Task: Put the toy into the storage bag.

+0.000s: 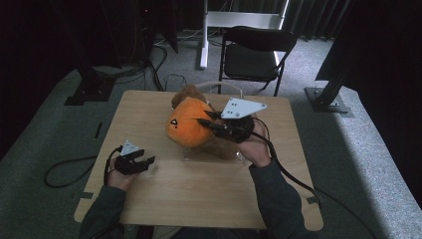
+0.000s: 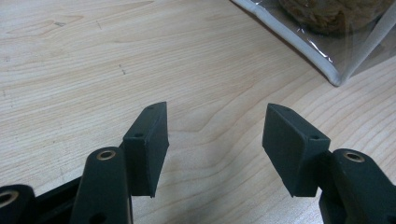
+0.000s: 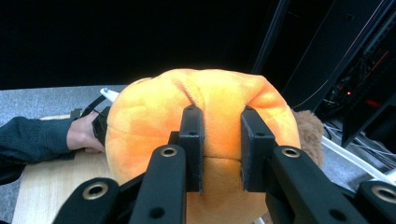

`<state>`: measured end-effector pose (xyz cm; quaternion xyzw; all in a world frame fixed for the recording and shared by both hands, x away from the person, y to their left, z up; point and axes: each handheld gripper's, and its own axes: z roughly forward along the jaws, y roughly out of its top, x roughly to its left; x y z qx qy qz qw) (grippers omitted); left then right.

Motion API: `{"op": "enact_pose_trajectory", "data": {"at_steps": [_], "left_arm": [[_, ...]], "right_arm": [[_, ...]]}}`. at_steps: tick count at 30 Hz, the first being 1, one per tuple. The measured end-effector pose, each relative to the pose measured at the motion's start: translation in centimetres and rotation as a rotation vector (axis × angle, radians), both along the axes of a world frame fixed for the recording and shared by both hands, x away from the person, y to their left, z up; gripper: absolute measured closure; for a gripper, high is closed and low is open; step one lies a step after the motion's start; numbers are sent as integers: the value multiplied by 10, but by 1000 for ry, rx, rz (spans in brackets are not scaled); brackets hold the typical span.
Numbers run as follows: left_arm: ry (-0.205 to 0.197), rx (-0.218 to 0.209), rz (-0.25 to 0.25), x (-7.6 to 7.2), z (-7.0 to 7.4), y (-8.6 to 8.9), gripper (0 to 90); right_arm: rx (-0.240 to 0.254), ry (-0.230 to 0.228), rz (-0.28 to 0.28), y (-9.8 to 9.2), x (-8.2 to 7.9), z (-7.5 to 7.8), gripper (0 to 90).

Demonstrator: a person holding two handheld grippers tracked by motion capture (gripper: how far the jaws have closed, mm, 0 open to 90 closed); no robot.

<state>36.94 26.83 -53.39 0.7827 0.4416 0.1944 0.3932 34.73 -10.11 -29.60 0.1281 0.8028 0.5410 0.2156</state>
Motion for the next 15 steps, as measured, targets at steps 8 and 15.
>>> {"op": "enact_pose_trajectory", "data": {"at_steps": [8, 15], "left_arm": [[2, 3, -5, 0, 0, 0, 409], [9, 9, -8, 0, -2, -2, 411]], "right_arm": [[3, -13, -10, -3, 1, 6, 742], [8, -20, -19, -7, 1, 10, 742]]}}
